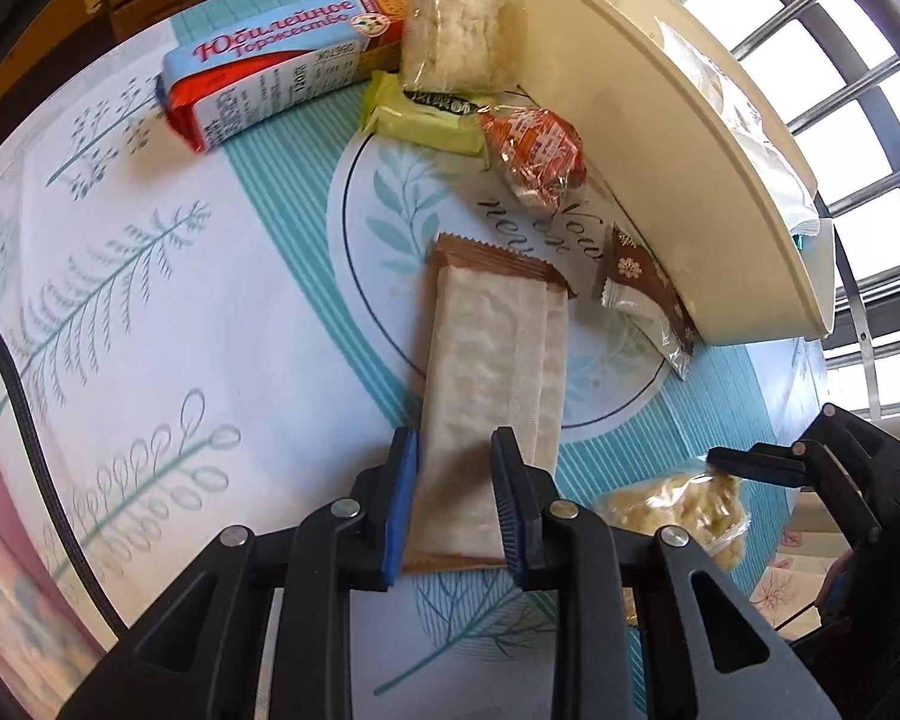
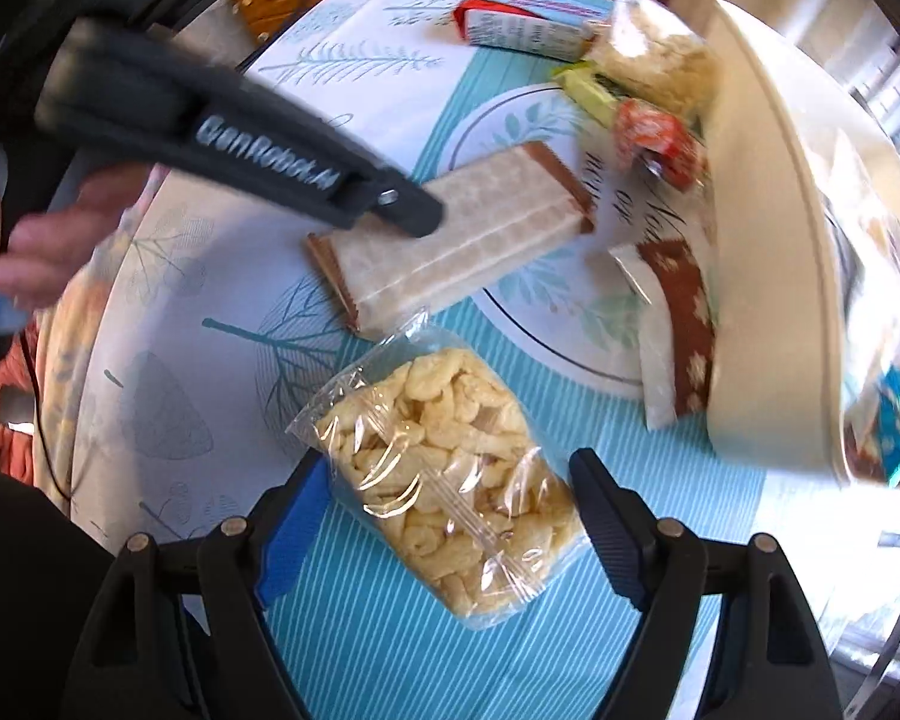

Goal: Organize snacks
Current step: 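Lift the wafer bar with the left gripper while the right grasps the puffed-snack bag, then carry the puffed-snack bag over the tray with the right gripper while the left carries the wafer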

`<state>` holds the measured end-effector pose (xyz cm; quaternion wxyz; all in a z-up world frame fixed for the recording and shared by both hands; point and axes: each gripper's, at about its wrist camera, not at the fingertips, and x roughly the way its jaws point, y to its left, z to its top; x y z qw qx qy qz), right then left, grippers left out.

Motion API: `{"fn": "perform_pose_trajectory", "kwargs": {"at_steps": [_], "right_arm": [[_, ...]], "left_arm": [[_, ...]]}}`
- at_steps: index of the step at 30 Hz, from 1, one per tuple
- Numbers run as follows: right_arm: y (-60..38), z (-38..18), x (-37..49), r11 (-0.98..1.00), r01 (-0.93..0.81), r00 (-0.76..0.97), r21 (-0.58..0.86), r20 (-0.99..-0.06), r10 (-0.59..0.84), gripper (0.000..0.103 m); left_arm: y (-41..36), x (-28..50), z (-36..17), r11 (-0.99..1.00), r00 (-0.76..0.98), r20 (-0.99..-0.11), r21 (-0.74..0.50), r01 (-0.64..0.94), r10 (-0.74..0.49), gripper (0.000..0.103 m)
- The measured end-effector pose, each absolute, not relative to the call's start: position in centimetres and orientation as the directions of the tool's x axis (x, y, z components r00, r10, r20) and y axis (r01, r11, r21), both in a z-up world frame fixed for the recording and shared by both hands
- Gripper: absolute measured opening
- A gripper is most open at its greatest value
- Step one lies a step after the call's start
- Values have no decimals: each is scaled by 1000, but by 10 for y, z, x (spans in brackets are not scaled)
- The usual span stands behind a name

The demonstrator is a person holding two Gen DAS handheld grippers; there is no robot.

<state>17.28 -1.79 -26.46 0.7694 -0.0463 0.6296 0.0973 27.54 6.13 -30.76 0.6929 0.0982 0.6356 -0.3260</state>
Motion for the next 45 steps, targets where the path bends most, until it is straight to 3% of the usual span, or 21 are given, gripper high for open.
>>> {"fn": "perform_pose_trajectory", "kwargs": {"at_steps": [10, 13, 17, 19, 33, 39, 42, 45], "right_arm": [[-45, -251, 148, 995, -64, 235, 71, -968, 84, 80], [-56, -250, 140, 996, -8, 245, 86, -966, 86, 80], [-68, -253, 136, 994, 53, 252, 99, -964, 83, 80], [-75, -250, 130, 992, 77, 256, 98, -964, 75, 80], [-119, -221, 110, 985, 126, 283, 118, -956, 78, 80], [-132, -205, 118, 988, 56, 284, 144, -951, 122, 80], [-141, -198, 126, 988, 26, 286, 152, -948, 138, 80], [-149, -191, 132, 988, 1, 295, 153, -944, 146, 80]], "left_arm": [[64, 210, -303, 801, -3, -959, -238, 550, -283, 36], [53, 210, -305, 803, 0, -959, -238, 546, -284, 50], [36, 200, -305, 801, 9, -965, -212, 559, -261, 56], [21, 204, -306, 800, 13, -971, -189, 570, -239, 64], [-46, 197, -317, 829, 135, -990, 51, 557, -30, 66], [-63, 228, -307, 858, 122, -992, 28, 514, -41, 66], [-61, 237, -302, 881, 118, -992, 9, 473, -53, 57], [-53, 248, -303, 890, 122, -991, 10, 456, -52, 56]]}}
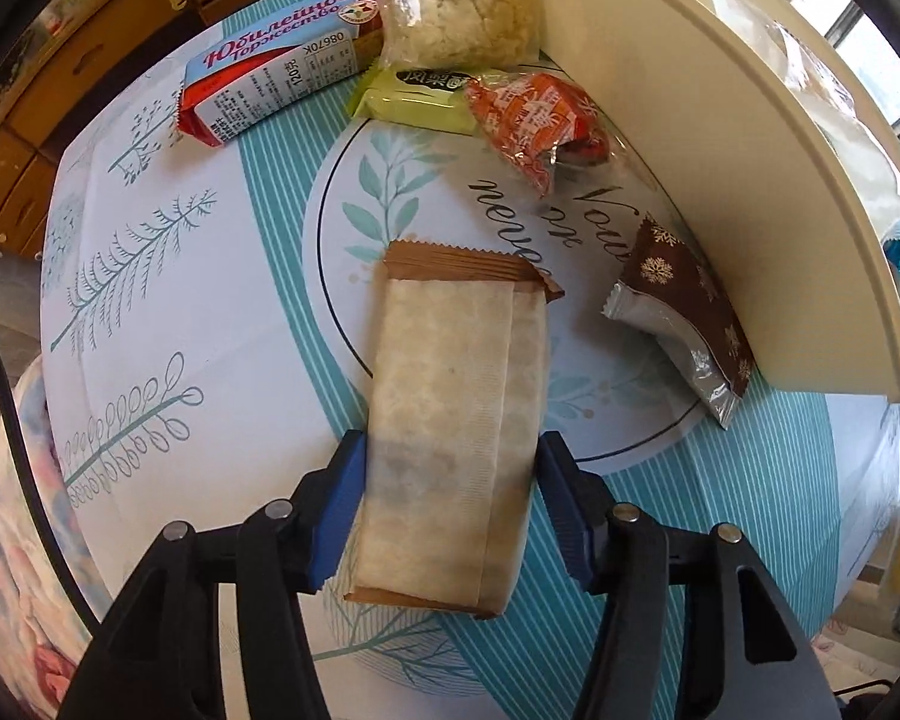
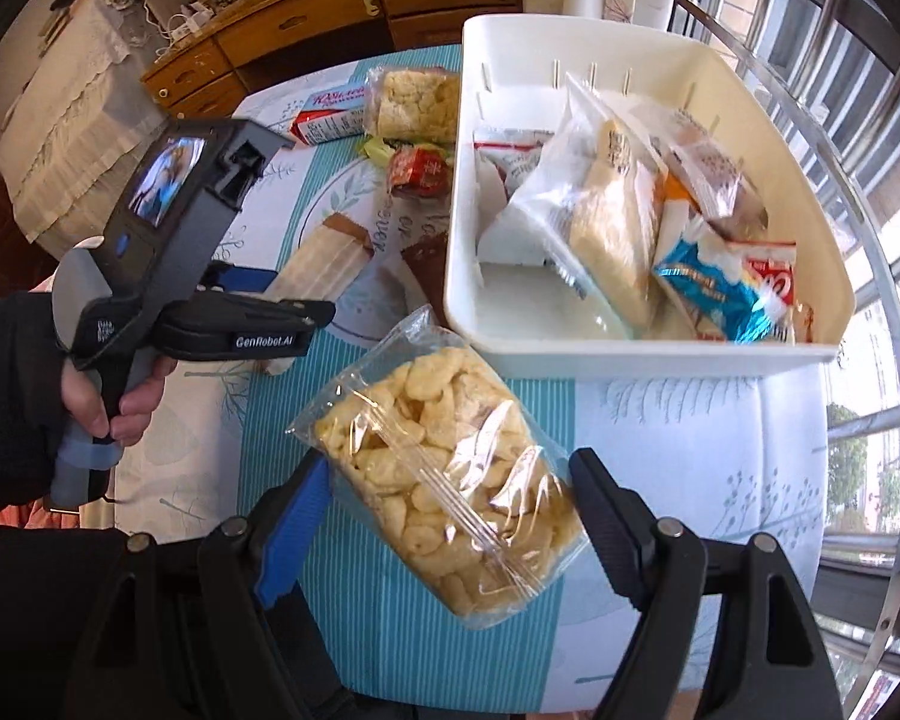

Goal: Organize snacks
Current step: 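Carry the puffed-snack bag over the tray with the right gripper while the left carries the wafer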

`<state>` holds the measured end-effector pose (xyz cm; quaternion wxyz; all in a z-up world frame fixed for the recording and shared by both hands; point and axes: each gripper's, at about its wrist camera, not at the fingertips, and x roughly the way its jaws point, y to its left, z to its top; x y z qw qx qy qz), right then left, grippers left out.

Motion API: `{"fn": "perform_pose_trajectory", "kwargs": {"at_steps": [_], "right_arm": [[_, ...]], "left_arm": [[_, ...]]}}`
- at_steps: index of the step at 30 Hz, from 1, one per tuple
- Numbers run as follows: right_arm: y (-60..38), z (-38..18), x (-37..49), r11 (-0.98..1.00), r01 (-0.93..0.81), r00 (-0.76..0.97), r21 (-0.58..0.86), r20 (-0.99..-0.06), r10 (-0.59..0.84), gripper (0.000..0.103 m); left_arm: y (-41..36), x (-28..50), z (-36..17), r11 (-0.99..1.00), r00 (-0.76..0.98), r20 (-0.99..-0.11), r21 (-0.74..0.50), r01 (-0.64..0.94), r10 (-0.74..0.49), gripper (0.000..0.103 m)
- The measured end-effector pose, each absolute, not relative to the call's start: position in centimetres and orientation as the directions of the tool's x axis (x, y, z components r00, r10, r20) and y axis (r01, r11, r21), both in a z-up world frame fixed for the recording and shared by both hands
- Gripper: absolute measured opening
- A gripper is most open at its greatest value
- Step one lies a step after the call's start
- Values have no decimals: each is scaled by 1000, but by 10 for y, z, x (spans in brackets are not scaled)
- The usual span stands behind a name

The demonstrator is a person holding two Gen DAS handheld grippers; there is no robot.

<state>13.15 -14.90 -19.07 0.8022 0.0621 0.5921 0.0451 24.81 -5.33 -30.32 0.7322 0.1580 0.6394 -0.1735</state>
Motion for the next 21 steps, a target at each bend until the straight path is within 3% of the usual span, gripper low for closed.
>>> {"fn": "perform_pose_trajectory", "kwargs": {"at_steps": [13, 21], "right_arm": [[-172, -166, 160, 977, -133, 310, 165, -930, 199, 80], [-175, -161, 173, 960, -219, 309, 176, -920, 240, 80]], "left_arm": [[-17, 248, -300, 963, 98, -994, -23, 270, -51, 54], [2, 227, -265, 987, 146, -983, -88, 132, -107, 54]]}}
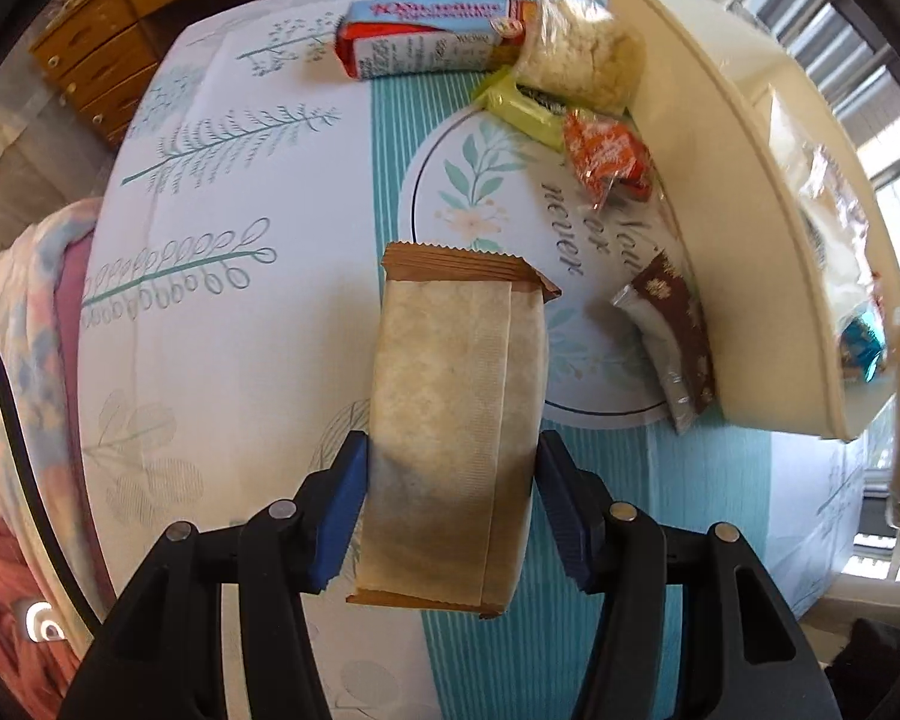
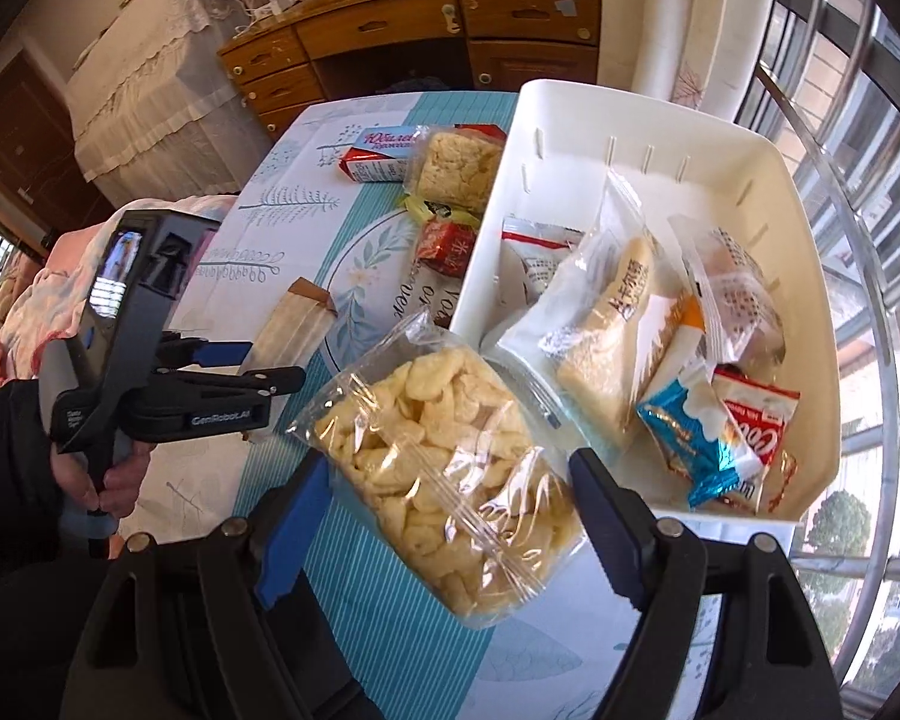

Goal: Organize snacks
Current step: 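Carry the puffed-snack bag over the tray with the right gripper while the left carries the wafer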

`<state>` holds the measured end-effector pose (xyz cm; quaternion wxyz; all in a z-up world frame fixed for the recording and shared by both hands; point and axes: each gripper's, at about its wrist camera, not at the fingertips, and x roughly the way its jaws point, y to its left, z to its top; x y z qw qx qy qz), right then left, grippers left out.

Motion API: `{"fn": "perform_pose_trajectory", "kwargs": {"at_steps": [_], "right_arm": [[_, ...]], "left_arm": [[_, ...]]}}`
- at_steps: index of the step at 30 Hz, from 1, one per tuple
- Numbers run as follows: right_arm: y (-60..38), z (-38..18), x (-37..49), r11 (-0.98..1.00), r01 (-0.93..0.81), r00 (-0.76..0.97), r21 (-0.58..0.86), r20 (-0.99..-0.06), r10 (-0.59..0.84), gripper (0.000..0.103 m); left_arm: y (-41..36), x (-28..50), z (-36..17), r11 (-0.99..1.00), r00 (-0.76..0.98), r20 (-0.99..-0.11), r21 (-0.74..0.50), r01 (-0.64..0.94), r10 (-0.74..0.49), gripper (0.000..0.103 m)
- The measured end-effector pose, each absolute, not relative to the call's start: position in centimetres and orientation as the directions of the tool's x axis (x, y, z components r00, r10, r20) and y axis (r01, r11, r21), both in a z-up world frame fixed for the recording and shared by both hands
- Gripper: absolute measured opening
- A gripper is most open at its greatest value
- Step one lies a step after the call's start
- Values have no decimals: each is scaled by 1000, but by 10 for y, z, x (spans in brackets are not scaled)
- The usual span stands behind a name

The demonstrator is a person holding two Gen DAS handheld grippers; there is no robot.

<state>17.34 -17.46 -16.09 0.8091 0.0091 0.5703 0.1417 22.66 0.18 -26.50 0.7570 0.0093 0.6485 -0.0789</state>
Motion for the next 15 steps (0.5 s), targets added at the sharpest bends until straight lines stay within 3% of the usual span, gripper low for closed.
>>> {"fn": "perform_pose_trajectory", "kwargs": {"at_steps": [15], "right_arm": [[-203, -146, 205, 933, -294, 361, 207, -880, 309, 80]], "left_arm": [[-27, 223, -169, 974, 336, -915, -226, 30, -223, 54]]}}
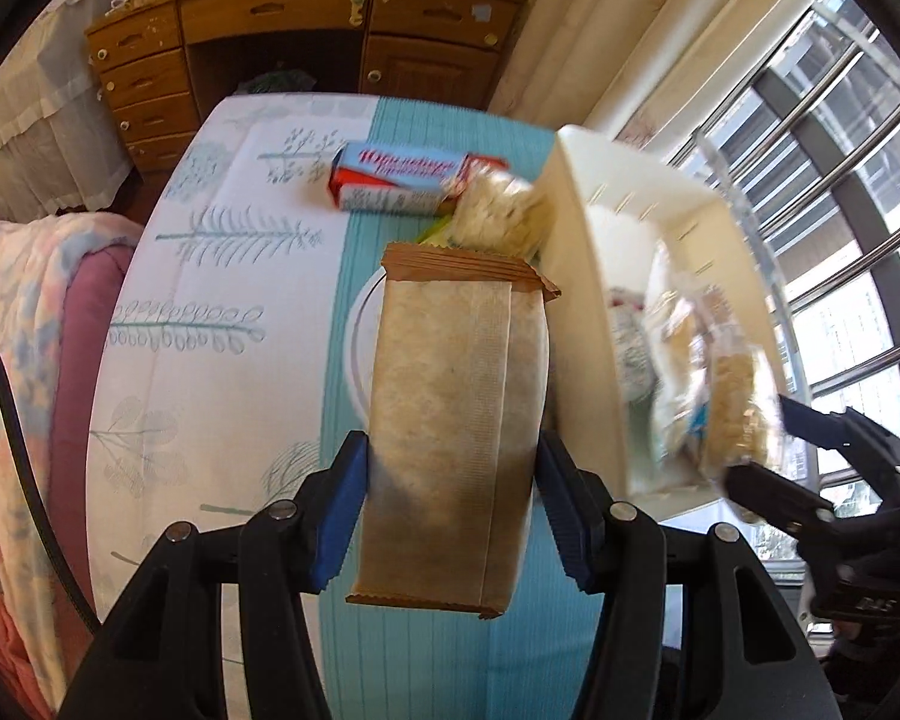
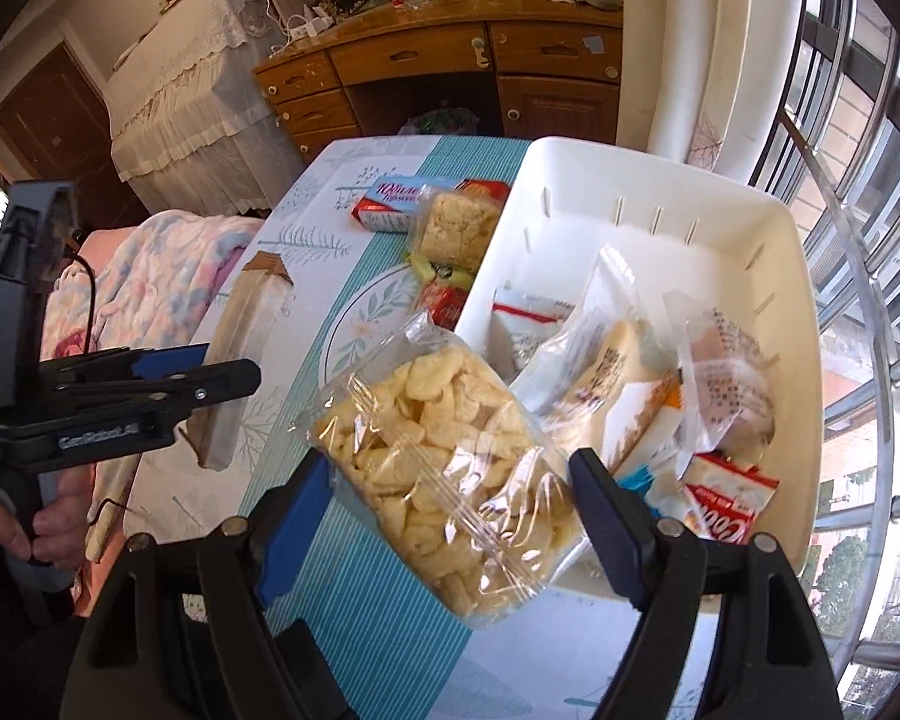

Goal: Organize snacks
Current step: 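Carry the puffed-snack bag over the tray with the right gripper while the left carries the wafer, then lower the puffed-snack bag into the tray with the right gripper while the left drops the wafer bar in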

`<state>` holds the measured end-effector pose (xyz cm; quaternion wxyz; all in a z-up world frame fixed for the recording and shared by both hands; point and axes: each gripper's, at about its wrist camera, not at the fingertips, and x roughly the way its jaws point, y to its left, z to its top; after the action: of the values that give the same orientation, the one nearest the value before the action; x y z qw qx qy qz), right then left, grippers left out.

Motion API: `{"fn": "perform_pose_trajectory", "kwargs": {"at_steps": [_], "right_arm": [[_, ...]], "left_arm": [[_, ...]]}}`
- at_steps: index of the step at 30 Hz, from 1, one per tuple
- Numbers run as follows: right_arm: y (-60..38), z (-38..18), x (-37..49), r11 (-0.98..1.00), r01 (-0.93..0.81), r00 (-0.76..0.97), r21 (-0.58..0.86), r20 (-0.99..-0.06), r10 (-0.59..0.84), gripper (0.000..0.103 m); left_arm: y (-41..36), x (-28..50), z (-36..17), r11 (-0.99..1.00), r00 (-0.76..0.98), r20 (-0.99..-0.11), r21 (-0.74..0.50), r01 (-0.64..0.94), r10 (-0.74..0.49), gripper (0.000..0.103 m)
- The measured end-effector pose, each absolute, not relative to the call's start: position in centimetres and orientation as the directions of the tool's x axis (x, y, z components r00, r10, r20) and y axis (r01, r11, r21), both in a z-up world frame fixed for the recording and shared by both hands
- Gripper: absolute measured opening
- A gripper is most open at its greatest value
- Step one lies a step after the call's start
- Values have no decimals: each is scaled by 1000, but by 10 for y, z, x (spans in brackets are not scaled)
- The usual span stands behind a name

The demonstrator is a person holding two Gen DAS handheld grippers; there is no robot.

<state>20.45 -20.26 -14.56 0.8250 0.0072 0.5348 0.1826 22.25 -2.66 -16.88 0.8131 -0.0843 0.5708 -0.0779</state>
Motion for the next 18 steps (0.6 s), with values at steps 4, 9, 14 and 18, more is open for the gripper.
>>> {"fn": "perform_pose_trajectory", "kwargs": {"at_steps": [4, 9, 14, 18], "right_arm": [[-219, -138, 215, 937, -278, 392, 211, -866, 311, 80], [-242, -130, 229, 946, -247, 431, 211, -850, 302, 80], [-266, -120, 244, 954, -208, 478, 216, -828, 292, 80], [-283, -116, 255, 958, -185, 515, 218, -809, 283, 80]], "left_arm": [[-47, 232, -145, 963, 373, -889, -262, 58, -264, 54], [-74, 244, -118, 949, 419, -853, -299, 100, -313, 54], [-98, 258, -104, 942, 450, -828, -310, 129, -334, 54], [-111, 271, -99, 932, 470, -806, -338, 133, -360, 54]]}}
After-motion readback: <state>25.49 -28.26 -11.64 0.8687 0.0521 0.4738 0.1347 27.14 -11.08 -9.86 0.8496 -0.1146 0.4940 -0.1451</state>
